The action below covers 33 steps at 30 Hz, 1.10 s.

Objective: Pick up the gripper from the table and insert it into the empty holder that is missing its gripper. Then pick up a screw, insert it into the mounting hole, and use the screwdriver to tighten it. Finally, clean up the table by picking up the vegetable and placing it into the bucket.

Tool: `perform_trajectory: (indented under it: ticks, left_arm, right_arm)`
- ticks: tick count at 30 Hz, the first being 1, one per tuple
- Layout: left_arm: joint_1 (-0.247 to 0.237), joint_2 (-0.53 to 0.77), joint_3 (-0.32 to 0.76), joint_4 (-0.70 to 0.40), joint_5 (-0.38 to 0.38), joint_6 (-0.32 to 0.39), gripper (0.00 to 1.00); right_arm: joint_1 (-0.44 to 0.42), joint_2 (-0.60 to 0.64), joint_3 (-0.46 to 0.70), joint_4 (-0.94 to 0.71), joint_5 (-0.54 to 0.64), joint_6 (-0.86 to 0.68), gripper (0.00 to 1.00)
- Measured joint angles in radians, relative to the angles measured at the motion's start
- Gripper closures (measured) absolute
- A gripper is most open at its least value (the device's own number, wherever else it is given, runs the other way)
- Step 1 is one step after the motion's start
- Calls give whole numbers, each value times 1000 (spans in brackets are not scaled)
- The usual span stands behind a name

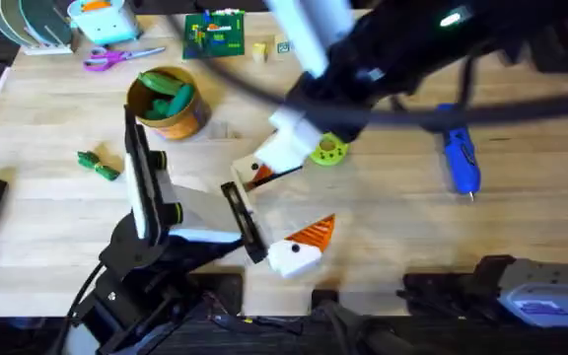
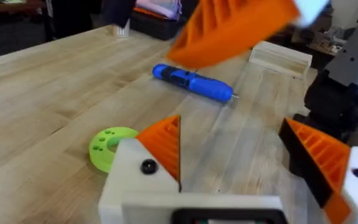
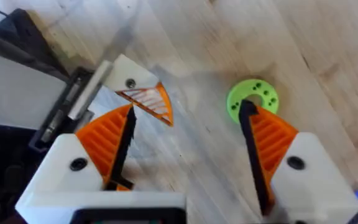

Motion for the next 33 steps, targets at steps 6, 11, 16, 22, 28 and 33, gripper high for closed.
perform_trajectory:
  ticks: [6,11,16,22,28,33]
  left_arm:
    - [0,0,0,0,0,0,9]
    - [0,0,0,0,0,0,9]
    - [0,0,0,0,0,0,9]
    - [0,0,0,0,0,0,9]
    - [0,0,0,0,0,0,9]
    - [0,0,0,0,-1,1,91]
  right_arm:
    - [-132,-74,13,-146,0,1,10]
    - [-185,-88,13,-234,0,-27,10]
    - [-222,-183,12,-256,4,-98,8]
    - [-336,-434,-140,-197,10,-118,7]
    - [-431,-670,-418,-27,-114,-121,7]
    - [-448,-792,-565,34,-265,-121,7]
